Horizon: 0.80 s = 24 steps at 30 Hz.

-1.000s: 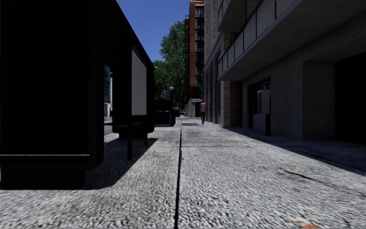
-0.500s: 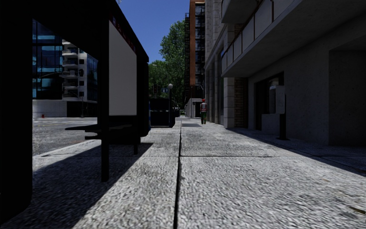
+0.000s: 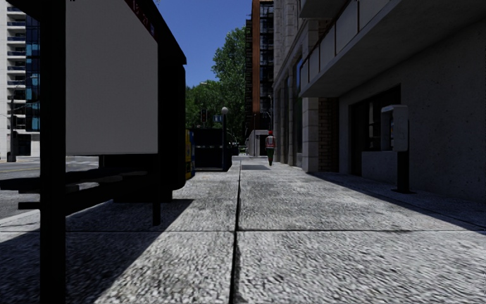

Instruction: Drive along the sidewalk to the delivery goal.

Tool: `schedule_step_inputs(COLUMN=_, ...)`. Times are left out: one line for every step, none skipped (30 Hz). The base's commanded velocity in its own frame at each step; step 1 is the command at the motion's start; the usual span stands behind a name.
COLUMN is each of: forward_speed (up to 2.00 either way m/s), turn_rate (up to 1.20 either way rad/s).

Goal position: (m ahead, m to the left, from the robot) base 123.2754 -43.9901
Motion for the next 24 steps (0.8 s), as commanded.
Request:
schedule_step_inputs(forward_speed=2.0, turn_rate=0.0)
schedule_step_inputs(forward_speed=2.0, turn_rate=0.0)
schedule_step_inputs(forward_speed=2.0, turn_rate=0.0)
schedule_step_inputs(forward_speed=2.0, turn_rate=0.0)
schedule_step_inputs(forward_speed=2.0, turn_rate=0.0)
schedule_step_inputs(forward_speed=2.0, turn_rate=0.0)
schedule_step_inputs(forward_speed=2.0, turn_rate=0.0)
schedule_step_inputs(forward_speed=2.0, turn_rate=0.0)
schedule_step_inputs(forward_speed=2.0, turn_rate=0.0)
schedule_step_inputs(forward_speed=2.0, turn_rate=0.0)
schedule_step_inputs(forward_speed=2.0, turn_rate=0.0)
schedule_step_inputs(forward_speed=2.0, turn_rate=0.0)
schedule_step_inputs(forward_speed=2.0, turn_rate=0.0)
schedule_step_inputs(forward_speed=2.0, turn_rate=0.0)
schedule_step_inputs(forward_speed=2.0, turn_rate=0.0)
schedule_step_inputs(forward_speed=2.0, turn_rate=0.0)
schedule_step_inputs(forward_speed=2.0, turn_rate=0.0)
schedule_step_inputs(forward_speed=2.0, turn_rate=0.0)
schedule_step_inputs(forward_speed=2.0, turn_rate=0.0)
schedule_step_inputs(forward_speed=2.0, turn_rate=0.0)
schedule_step_inputs(forward_speed=2.0, turn_rate=0.0)
schedule_step_inputs(forward_speed=2.0, turn_rate=0.0)
schedule_step_inputs(forward_speed=2.0, turn_rate=0.0)
schedule_step_inputs(forward_speed=2.0, turn_rate=0.0)
